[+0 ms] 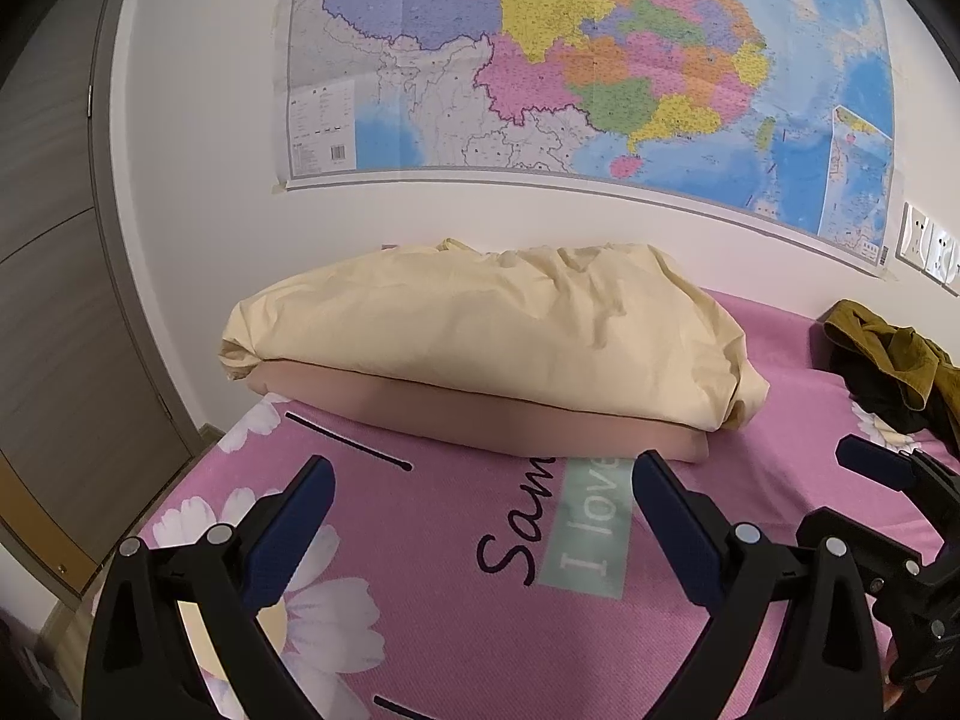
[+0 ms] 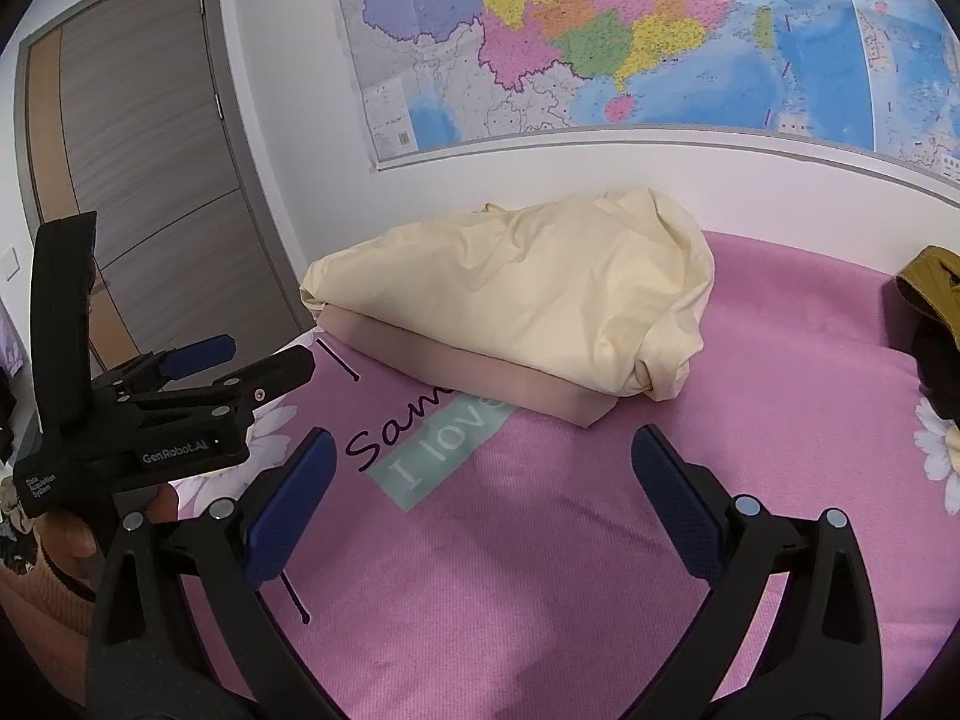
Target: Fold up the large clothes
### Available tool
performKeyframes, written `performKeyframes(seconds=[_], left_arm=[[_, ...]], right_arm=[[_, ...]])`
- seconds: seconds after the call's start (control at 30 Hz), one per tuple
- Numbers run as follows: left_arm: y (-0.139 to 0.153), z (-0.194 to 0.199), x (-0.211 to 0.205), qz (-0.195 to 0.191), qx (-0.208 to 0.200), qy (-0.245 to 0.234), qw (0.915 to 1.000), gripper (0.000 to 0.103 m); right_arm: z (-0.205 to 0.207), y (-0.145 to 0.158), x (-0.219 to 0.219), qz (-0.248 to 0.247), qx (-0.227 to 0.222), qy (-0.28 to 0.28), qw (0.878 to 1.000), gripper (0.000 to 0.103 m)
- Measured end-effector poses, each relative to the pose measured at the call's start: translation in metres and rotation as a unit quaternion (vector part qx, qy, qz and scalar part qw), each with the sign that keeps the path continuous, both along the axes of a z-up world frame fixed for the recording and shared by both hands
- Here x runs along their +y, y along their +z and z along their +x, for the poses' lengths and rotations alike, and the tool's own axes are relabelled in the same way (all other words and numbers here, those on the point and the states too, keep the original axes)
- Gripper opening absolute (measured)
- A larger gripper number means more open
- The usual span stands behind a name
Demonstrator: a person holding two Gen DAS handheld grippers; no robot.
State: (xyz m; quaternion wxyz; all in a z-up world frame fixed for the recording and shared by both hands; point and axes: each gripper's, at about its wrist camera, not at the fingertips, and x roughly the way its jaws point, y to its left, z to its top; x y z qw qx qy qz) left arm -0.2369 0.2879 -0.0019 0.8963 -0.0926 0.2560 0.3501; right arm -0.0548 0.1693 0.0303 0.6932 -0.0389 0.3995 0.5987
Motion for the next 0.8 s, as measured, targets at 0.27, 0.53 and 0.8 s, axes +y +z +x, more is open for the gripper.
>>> performKeyframes(seconds=[0.27, 0.53, 0.8], left_arm=[[-0.0008, -0.0019, 0.0006, -0.002, 0.0, 0.002, 1.0, 0.096], [-0.0013, -0.0016, 0.0007, -0.002, 0.0, 0.0, 1.0, 0.096], [-0.0019, 0.0002, 0.0001, -0.001, 0.002, -0.003, 1.0, 0.096]], right_arm=[[0.001, -0.0009, -0.0006, 0.0, 0.004, 0.002, 1.0, 0.097], [0.0008, -0.0008, -0.0001, -0.001, 0.005, 0.001, 1.0, 0.097], [0.0024, -0.001, -0.0008, -0.001, 0.006, 0.0, 1.0, 0.097]])
